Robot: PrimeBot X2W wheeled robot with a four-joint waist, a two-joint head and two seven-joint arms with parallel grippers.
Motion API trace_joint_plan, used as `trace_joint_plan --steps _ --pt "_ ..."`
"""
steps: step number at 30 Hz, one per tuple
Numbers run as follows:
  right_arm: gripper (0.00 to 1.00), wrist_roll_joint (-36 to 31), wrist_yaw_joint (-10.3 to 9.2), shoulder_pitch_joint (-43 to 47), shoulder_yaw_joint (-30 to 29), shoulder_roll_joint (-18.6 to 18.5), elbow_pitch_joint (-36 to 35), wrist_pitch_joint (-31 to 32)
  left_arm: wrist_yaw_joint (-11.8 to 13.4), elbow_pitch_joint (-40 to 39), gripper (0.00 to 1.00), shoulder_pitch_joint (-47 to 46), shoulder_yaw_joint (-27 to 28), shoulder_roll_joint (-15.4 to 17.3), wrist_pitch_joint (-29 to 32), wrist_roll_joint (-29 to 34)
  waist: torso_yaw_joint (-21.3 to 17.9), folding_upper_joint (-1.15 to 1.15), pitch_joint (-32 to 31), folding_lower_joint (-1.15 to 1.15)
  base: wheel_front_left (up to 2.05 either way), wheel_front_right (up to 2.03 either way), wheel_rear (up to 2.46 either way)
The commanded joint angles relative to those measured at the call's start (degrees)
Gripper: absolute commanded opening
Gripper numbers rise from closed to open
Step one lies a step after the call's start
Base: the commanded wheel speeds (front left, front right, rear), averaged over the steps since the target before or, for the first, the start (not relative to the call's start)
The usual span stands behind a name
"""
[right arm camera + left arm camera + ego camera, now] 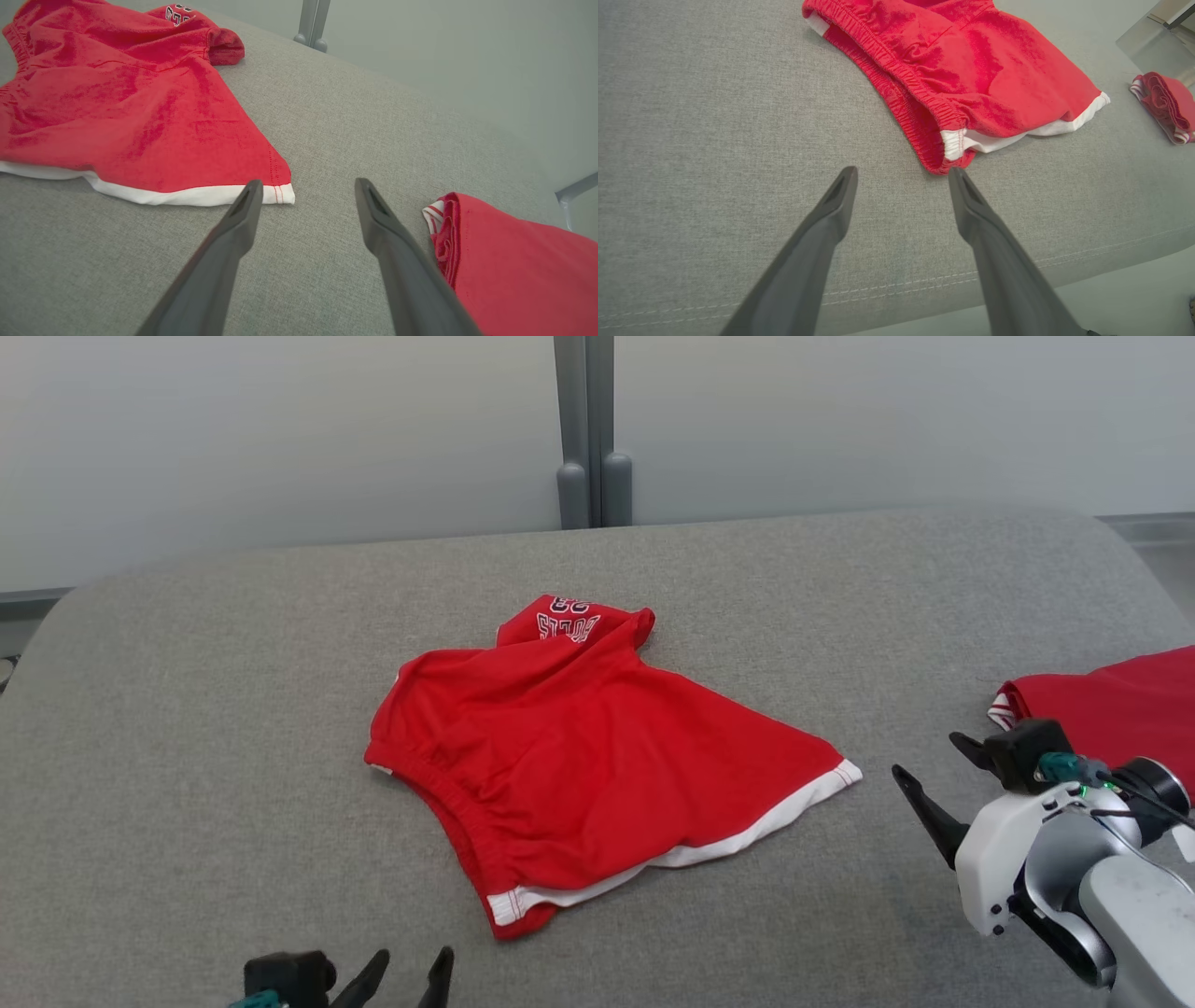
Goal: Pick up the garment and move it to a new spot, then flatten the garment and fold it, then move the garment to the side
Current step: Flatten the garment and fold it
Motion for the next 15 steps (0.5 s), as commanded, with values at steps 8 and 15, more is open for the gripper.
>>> trace_joint_plan --steps 8,15 --pt "1.00 9.91 -0.10 -10.99 12.26 -5.06 6.53 7.41 -0.61 0.62 1.00 -8.37 -4.04 -2.45 4.43 -1.01 2.56 0.00 7.38 0.00 0.00 0.00 0.00" --pt "1.00 13.31 -0.10 -17.67 18.09 -4.63 12.01 5.97 -1.64 5.42 1.00 -14.43 -6.53 -2.62 5.15 -1.15 3.78 0.00 10.81 0.00 0.00 0.00 0.00"
